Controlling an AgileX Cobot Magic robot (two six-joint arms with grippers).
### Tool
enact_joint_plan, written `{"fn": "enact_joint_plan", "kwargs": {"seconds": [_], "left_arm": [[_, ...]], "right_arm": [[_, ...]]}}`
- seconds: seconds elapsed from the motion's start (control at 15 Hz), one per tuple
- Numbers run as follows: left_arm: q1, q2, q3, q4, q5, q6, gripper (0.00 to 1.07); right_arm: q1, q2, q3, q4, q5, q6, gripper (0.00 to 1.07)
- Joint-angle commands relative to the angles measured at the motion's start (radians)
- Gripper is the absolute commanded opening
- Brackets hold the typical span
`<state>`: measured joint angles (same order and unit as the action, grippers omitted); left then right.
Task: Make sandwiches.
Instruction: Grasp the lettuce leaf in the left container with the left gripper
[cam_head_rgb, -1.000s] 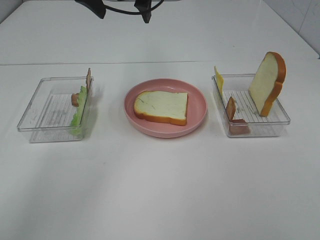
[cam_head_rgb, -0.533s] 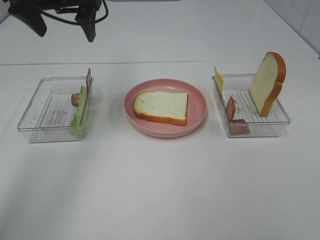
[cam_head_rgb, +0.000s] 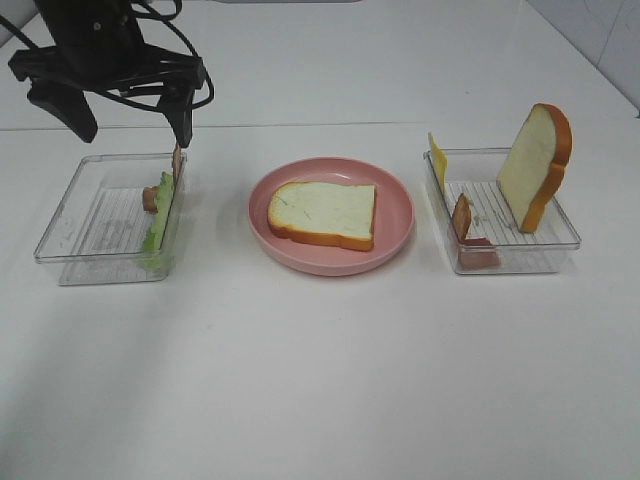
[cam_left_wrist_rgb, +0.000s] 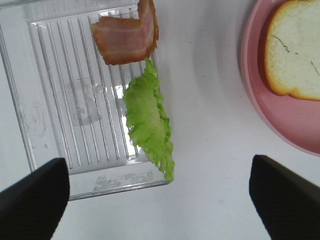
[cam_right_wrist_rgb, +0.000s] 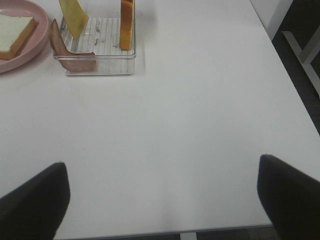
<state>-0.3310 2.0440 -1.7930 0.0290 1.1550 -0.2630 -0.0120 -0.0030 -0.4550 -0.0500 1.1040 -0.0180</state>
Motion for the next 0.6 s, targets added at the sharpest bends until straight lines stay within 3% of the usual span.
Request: {"fn": "enact_joint_plan", "kwargs": {"seconds": [0.07,0.6], "left_arm": [[-0.001,0.066,0.01,-0.007,-0.007,-0.011,0.9],[-0.001,0.183,0.008,-0.021,-0.058,-0.013,0.89]], "right_arm": [[-0.005,-0.03,0.004,0.003,-0.005,-0.004,0.99],[-0.005,-0.03,0.004,0.003,-0.005,-0.004,0.99]]}}
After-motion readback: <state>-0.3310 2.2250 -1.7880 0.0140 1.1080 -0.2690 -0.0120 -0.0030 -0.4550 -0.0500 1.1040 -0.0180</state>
